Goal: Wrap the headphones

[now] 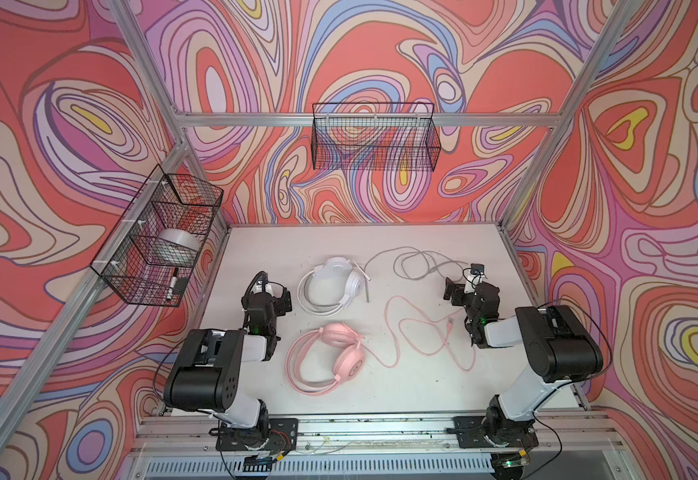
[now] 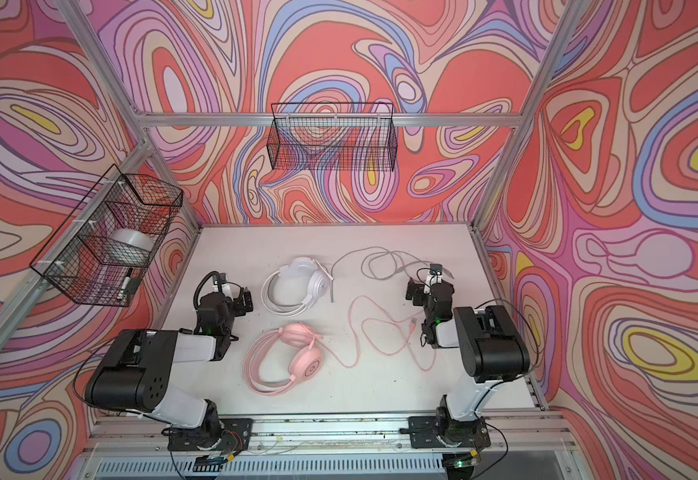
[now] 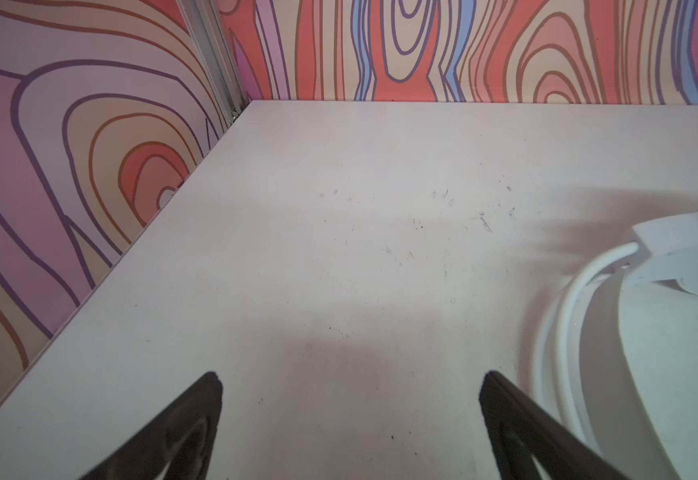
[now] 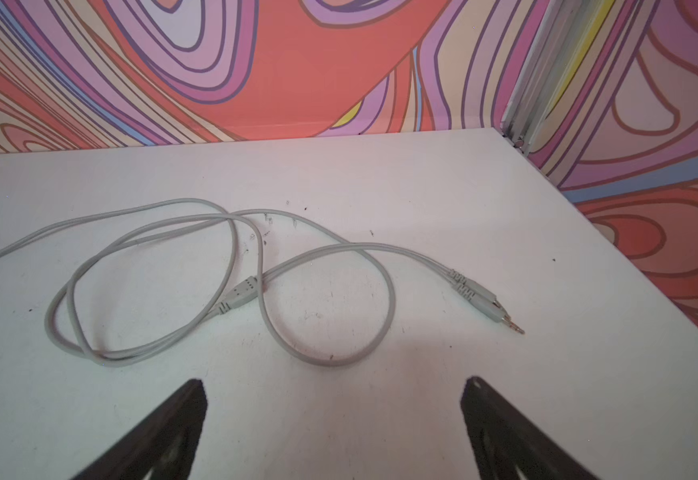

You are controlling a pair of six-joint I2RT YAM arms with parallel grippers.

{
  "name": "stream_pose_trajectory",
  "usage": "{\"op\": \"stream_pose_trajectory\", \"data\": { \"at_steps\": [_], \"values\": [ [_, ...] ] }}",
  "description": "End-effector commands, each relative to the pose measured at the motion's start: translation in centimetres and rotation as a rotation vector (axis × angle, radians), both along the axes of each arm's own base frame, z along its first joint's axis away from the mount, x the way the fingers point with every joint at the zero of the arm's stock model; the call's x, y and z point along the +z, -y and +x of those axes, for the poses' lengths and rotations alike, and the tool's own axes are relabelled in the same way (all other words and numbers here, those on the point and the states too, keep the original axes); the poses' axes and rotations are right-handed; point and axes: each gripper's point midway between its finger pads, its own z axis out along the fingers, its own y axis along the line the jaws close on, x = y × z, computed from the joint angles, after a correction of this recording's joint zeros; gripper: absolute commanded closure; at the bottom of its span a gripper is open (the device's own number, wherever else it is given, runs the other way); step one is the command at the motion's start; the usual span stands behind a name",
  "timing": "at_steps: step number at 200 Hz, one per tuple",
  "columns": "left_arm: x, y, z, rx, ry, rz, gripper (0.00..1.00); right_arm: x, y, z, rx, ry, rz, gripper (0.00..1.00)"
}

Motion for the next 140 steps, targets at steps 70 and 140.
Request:
{"op": "stream_pose_trajectory", "data": {
  "at_steps": [70,140],
  "values": [
    [0.46,0.12,0.31,-0.012,0.017,-0.007,0.0,0.71,0.05,0.4,0.002,0.026,0.001,0.01],
    [0.42,0.13,0.42,-0.013,0.012,-0.006,0.0,0.71,0.05,0.4,0.002,0.026,0.001,0.01]
  ]
}}
